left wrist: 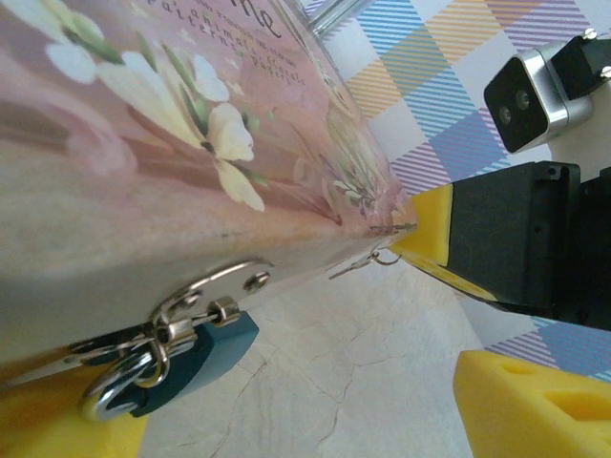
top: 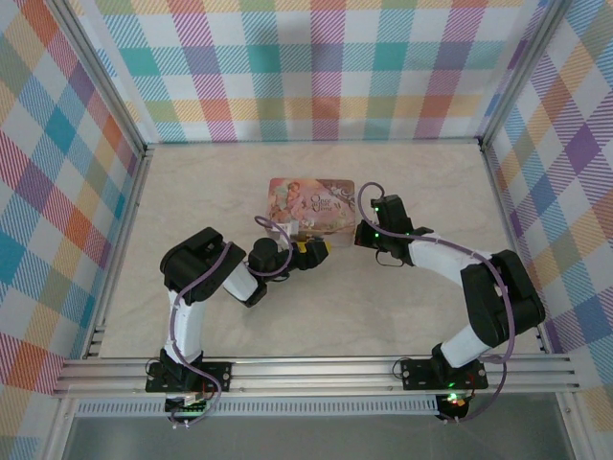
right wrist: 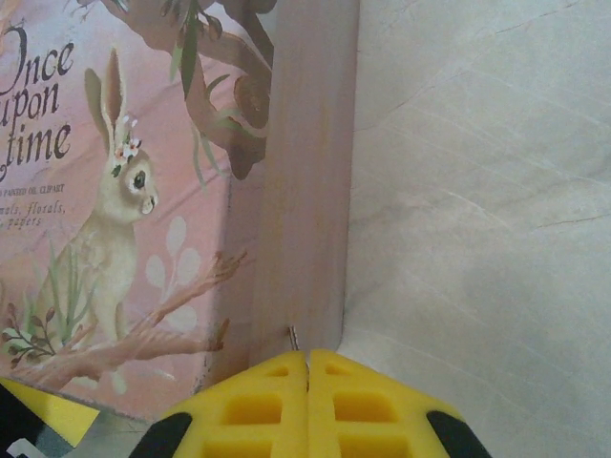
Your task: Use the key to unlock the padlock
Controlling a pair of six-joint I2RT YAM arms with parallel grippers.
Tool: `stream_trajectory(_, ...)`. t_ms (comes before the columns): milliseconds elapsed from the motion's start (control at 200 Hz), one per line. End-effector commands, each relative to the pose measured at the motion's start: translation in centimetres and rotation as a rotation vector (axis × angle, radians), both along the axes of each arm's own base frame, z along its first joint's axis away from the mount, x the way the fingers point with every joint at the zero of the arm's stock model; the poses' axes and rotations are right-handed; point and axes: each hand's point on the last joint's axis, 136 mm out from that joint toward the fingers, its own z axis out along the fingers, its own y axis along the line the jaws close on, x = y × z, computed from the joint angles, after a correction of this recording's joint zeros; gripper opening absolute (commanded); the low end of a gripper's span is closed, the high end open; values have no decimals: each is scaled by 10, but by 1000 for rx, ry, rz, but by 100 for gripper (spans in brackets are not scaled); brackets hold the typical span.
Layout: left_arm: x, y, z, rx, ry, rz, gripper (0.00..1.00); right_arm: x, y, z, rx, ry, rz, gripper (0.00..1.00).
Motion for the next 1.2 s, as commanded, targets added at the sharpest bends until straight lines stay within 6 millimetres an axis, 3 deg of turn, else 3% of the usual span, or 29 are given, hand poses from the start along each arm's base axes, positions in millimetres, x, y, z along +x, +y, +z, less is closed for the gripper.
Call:
stream_trajectory(0, 3, 5, 0, -17, -1, 16, 78, 4, 15, 12, 35, -26, 40, 0)
stream_trajectory(285, -4, 30, -15, 18, 51, 60, 73, 6, 16, 12, 34, -27, 41, 0)
stream_trajectory(380, -2, 27, -18, 23, 68, 42, 64, 6, 16, 12, 36, -26, 42, 0)
stream_trajectory(690, 7, 22, -28, 29, 101, 50, 63, 4, 16, 10, 38, -24, 46, 0)
stream_trajectory(990, 11, 12, -25, 16, 109, 22, 75, 4, 23, 9, 57, -20, 62, 0)
stream_trajectory(1195, 9, 17, -30, 26, 125, 37, 68, 4, 21, 7, 52, -19, 59, 0)
